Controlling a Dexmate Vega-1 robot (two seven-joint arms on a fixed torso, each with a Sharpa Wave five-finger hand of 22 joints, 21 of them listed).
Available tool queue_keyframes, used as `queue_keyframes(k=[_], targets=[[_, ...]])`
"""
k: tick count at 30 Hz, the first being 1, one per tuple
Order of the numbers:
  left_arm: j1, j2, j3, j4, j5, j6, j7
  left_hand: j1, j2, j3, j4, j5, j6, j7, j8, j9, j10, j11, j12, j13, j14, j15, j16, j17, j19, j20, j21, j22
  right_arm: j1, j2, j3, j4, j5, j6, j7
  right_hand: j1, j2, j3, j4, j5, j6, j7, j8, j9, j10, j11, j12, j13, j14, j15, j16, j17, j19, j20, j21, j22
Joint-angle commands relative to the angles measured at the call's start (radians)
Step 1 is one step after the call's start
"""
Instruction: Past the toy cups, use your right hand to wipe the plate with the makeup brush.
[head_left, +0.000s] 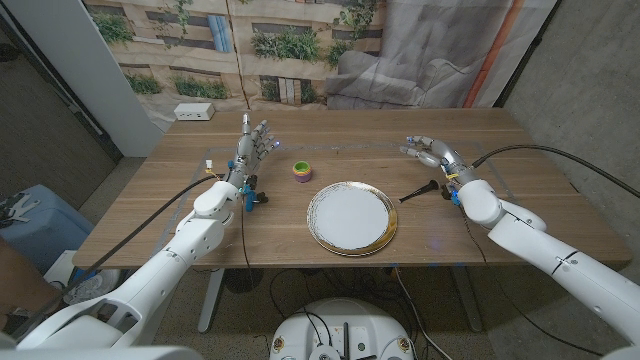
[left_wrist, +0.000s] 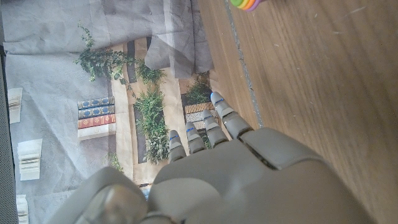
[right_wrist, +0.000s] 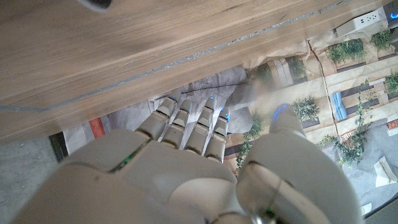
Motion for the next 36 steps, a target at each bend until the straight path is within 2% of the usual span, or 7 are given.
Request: queue_keyframes(k=[1, 12, 16, 22, 27, 29, 36], targets=[[-0.001, 0.0, 0.0, 0.001, 0.0, 0.001, 0.0, -0.001, 0.015, -0.002, 0.007, 0.004, -0.002, -0.008, 0.004, 0.002, 0.004, -0.007, 0.007, 0.003, 0.007, -0.013, 0.003, 0.002, 0.008, 0.0, 0.007, 0.005, 0.033, 0.065, 0.005, 0.106, 0.116, 0.139, 0.007, -0.007, 0.003, 0.0, 0.006, 0.007, 0.005, 0.01, 0.002, 0.002, -0.003, 0.007, 0.007, 0.003, -0.006, -0.034, -0.002, 0.001, 0.005, -0.005, 0.001, 0.001], [0.0, 0.0, 0.0, 0.002, 0.0, 0.0, -0.001, -0.001, 0.015, -0.001, 0.007, 0.004, -0.002, -0.008, 0.004, 0.002, 0.003, -0.007, 0.007, 0.003, 0.007, -0.013, 0.003, 0.002, 0.008, 0.0, 0.007, 0.005, 0.076, 0.141, 0.021, 0.259, 0.303, 0.307, 0.119, -0.057, 0.005, -0.01, 0.0, 0.005, -0.09, 0.013, -0.029, -0.003, -0.142, 0.023, -0.011, -0.005, -0.061, -0.016, -0.038, -0.019, -0.029, 0.001, -0.008, 0.0], [0.0, 0.0, 0.0, 0.002, 0.0, 0.0, -0.001, -0.001, 0.015, -0.001, 0.007, 0.004, -0.002, -0.008, 0.003, 0.002, 0.005, -0.008, 0.008, 0.003, 0.007, -0.013, 0.003, 0.002, 0.008, 0.001, 0.007, 0.005, 0.081, 0.164, 0.025, 0.294, 0.358, 0.335, 0.148, -0.091, 0.008, -0.017, 0.004, 0.003, -0.164, 0.026, -0.035, -0.005, -0.204, 0.045, -0.011, -0.009, -0.079, -0.002, -0.05, -0.025, -0.048, 0.004, -0.01, 0.0], [0.0, 0.001, 0.0, 0.001, 0.0, 0.0, -0.001, -0.001, 0.015, -0.001, 0.007, 0.004, -0.003, -0.008, 0.003, 0.002, 0.004, -0.009, 0.007, 0.003, 0.007, -0.013, 0.003, 0.002, 0.008, 0.001, 0.007, 0.005, 0.084, 0.197, 0.04, 0.323, 0.446, 0.347, 0.178, -0.155, 0.026, -0.027, 0.02, -0.005, -0.27, 0.07, -0.036, -0.008, -0.286, 0.068, -0.009, -0.012, -0.118, 0.002, -0.068, -0.03, -0.091, -0.003, -0.014, -0.001], [0.0, 0.001, 0.0, 0.0, 0.0, 0.0, 0.0, -0.001, 0.015, -0.001, 0.007, 0.004, -0.003, -0.008, 0.003, 0.002, 0.004, -0.006, 0.007, 0.003, 0.007, -0.014, 0.003, 0.002, 0.008, 0.001, 0.007, 0.005, 0.076, 0.218, 0.06, 0.333, 0.513, 0.369, 0.198, -0.181, 0.042, -0.028, 0.033, -0.007, -0.281, 0.076, -0.031, -0.009, -0.297, 0.073, -0.006, -0.012, -0.127, 0.002, -0.07, -0.029, -0.11, -0.007, -0.016, -0.001], [0.0, 0.001, 0.0, 0.0, 0.0, 0.0, 0.0, -0.001, 0.015, -0.001, 0.007, 0.004, -0.003, -0.008, 0.003, 0.002, 0.004, -0.006, 0.008, 0.003, 0.007, -0.013, 0.003, 0.002, 0.008, 0.001, 0.007, 0.005, 0.075, 0.235, 0.068, 0.349, 0.544, 0.391, 0.211, -0.213, 0.054, -0.034, 0.049, -0.008, -0.294, 0.099, -0.03, -0.009, -0.302, 0.078, -0.003, -0.013, -0.132, 0.006, -0.07, -0.029, -0.12, -0.009, -0.014, -0.001], [0.001, 0.001, 0.0, 0.0, 0.0, 0.001, 0.0, -0.001, 0.015, -0.001, 0.007, 0.004, -0.003, -0.008, 0.003, 0.002, 0.003, -0.007, 0.007, 0.003, 0.007, -0.014, 0.003, 0.002, 0.008, 0.001, 0.007, 0.005, 0.07, 0.316, 0.103, 0.415, 0.676, 0.475, 0.273, -0.265, 0.065, -0.045, 0.073, -0.007, -0.326, 0.135, -0.03, -0.01, -0.319, 0.095, -0.002, -0.013, -0.147, 0.017, -0.074, -0.028, -0.139, -0.011, -0.013, -0.001]])
